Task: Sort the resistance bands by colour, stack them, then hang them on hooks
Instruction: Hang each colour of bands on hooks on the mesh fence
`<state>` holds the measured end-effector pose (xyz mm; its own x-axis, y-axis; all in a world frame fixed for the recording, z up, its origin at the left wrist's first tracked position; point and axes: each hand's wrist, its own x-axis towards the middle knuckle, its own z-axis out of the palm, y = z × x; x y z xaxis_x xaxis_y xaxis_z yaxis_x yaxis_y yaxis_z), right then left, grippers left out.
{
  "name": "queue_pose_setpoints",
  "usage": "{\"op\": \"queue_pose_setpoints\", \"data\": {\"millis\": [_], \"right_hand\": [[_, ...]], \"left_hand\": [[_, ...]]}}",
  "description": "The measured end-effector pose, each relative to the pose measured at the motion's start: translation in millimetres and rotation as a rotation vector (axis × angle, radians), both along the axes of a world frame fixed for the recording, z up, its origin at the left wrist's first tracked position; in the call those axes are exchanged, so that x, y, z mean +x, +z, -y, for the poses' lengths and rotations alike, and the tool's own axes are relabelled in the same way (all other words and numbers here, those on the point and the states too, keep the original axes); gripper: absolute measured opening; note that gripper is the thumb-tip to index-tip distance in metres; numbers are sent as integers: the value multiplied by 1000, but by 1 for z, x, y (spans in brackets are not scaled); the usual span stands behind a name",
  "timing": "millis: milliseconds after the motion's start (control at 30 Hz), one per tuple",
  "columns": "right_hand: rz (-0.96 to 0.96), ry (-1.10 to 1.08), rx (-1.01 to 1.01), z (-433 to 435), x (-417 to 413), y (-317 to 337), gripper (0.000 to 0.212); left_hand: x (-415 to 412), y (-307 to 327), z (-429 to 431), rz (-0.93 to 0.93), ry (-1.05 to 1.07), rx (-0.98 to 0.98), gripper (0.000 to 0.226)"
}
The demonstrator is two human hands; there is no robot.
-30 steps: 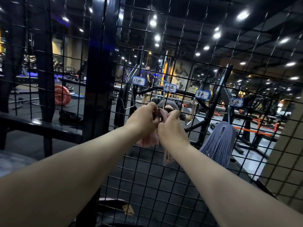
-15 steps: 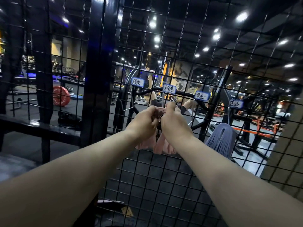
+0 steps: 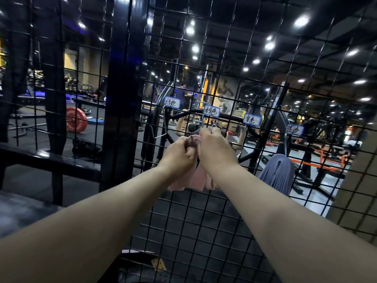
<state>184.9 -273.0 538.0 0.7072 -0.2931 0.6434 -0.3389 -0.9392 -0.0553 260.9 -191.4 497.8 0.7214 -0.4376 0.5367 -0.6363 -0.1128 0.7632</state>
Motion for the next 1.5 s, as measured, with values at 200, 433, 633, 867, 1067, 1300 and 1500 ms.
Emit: {"op": "queue_pose_setpoints", "data": {"millis": [200,433,633,867,1067,1300,1500], "right_hand": [[-21,-23,-37,1,-2,-2,26],[-32,-91,-49,-9,-1,2,25],[-73,-81,-108,-17,2,4,30],[-73,-66,-122,-12,2,5,24],[-144,-74,-182,-11,-4,15,29],[-160,-64,-110,-16,-4,9,39],[-67,18,139,-14,2,-18,43]], "left_hand": [[6,-3,-6,0,-41,-8,20],[7,-6,-4,93,57,27,13],[5,-7,-3,56,101,8,12],[2,-4,3,-8,71,-52,12],[8,-8,-1,83,38,-21,28],[7,-7,-5,79,41,-53,22],[8,-10,-3,118,51,7,32]]}}
